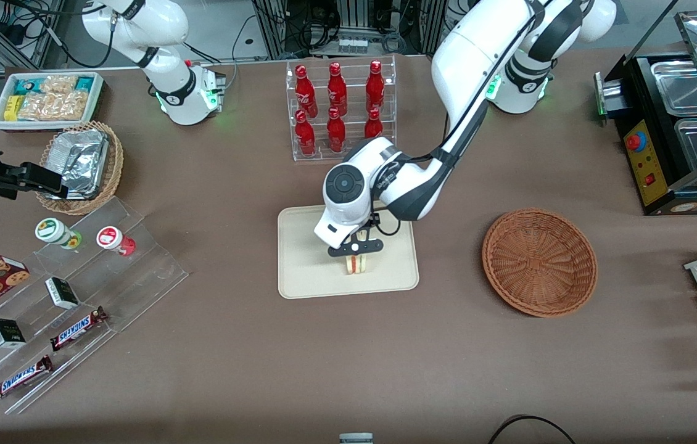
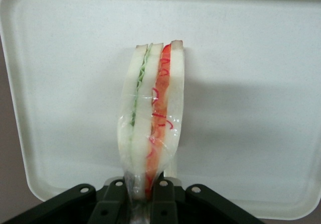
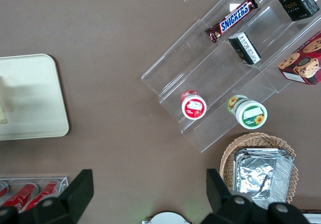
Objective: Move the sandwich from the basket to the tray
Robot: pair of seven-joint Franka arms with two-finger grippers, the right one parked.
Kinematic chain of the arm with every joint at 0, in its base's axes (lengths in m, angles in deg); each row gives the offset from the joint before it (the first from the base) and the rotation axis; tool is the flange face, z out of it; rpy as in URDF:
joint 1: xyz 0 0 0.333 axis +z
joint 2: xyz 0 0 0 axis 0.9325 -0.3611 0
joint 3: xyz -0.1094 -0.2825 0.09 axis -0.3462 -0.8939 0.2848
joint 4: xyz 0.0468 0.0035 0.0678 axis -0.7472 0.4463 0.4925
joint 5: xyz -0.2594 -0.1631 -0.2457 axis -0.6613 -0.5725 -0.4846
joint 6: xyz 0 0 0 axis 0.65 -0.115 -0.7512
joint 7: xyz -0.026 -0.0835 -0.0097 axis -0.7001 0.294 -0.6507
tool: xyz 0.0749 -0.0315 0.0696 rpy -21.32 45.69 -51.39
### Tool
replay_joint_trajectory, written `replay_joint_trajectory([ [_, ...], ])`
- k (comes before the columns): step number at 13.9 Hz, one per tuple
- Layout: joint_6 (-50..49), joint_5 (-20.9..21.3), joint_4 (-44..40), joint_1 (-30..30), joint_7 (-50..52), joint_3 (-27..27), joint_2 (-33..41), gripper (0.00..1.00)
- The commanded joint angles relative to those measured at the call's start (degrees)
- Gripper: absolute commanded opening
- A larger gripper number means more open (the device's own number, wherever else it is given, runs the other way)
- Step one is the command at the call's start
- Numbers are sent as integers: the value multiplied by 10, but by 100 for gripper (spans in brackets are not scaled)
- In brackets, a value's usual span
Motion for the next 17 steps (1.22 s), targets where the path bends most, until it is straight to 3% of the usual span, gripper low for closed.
replay_joint_trajectory([
  [1,-16,10,-28,-13,19,10,-14,0],
  [4,-12,25,-28,-13,41,9,-22,0],
  [5,-12,25,-27,-15,43,9,-22,21],
  [6,-11,25,-27,-16,44,9,-22,74],
  [7,-11,25,-26,-15,44,9,-21,100],
  [14,-30,25,-22,3,32,9,49,100],
  [17,-85,19,-19,35,-38,10,89,100],
])
